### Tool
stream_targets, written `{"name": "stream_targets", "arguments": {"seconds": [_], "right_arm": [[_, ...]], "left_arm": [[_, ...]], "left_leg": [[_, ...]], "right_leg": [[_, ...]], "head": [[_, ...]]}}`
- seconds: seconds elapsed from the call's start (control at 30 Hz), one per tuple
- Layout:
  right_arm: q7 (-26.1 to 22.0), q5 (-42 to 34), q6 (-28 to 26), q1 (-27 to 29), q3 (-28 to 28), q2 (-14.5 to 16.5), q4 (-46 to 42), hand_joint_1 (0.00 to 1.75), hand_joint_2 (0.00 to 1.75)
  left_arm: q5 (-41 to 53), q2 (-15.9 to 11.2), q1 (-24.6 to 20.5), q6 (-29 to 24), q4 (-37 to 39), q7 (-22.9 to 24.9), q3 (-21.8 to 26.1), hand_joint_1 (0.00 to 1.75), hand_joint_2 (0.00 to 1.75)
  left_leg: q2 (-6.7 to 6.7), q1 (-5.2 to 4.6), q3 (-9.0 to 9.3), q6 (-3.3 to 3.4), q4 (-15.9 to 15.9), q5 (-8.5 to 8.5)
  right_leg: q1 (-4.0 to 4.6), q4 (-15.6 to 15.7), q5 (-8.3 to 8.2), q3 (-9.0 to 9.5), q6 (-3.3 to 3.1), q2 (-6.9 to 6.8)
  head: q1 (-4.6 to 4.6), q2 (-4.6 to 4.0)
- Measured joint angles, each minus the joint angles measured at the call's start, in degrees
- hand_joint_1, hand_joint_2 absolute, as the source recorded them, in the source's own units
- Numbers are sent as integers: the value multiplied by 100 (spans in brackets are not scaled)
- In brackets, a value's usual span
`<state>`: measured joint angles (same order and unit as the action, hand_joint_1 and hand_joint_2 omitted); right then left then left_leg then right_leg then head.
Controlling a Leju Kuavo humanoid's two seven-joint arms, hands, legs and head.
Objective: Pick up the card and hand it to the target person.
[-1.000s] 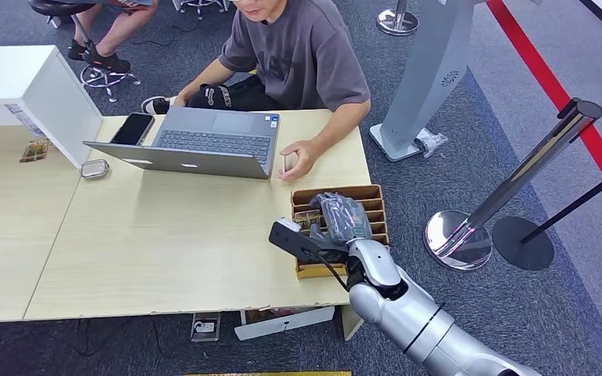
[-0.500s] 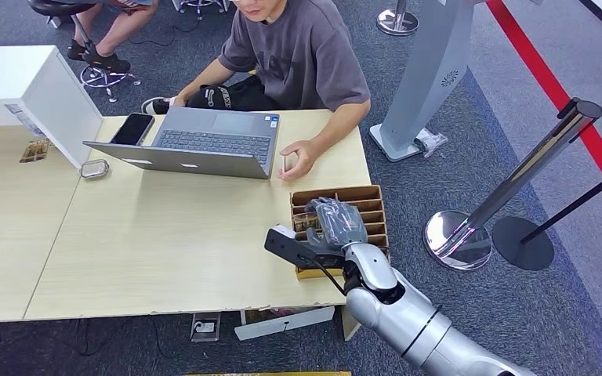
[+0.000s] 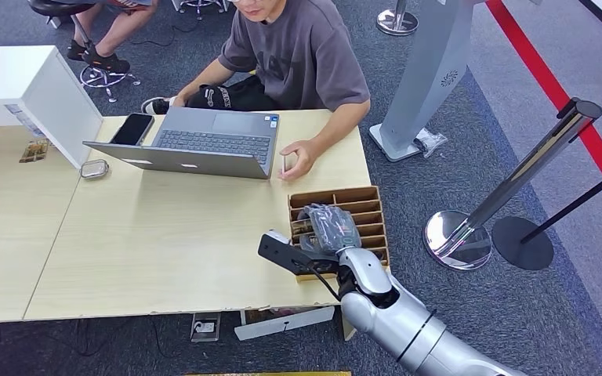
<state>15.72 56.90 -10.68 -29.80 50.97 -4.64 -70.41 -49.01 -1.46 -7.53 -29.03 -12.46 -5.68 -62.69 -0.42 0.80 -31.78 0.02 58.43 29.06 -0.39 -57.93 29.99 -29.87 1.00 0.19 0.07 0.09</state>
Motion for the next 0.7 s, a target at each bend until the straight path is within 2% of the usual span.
{"name": "stream_targets", "arguments": {"seconds": [0.1, 0.17, 0.7], "right_arm": [[-5, -20, -10, -1, -1, 8, 6, 126, 175], [-9, -32, -33, -1, -1, 10, 9, 131, 175], [-1, -197, -119, 0, -2, 10, 9, 135, 175]], "left_arm": [[15, 0, 0, 6, 1, 2, -2, 0, 0], [18, 0, 0, 7, 1, 2, -2, 0, 0], [20, 3, 0, 4, 0, -2, -2, 0, 0]], "left_leg": [[0, 0, 0, 0, 0, 0], [0, 0, 0, 0, 0, 0], [0, 0, 1, 0, 0, 0]], "right_leg": [[0, 0, 0, 0, 0, 0], [0, 0, 0, 0, 0, 0], [0, 0, 0, 1, 0, 0]], "head": [[-1, 0], [-1, 0], [0, 0]]}}
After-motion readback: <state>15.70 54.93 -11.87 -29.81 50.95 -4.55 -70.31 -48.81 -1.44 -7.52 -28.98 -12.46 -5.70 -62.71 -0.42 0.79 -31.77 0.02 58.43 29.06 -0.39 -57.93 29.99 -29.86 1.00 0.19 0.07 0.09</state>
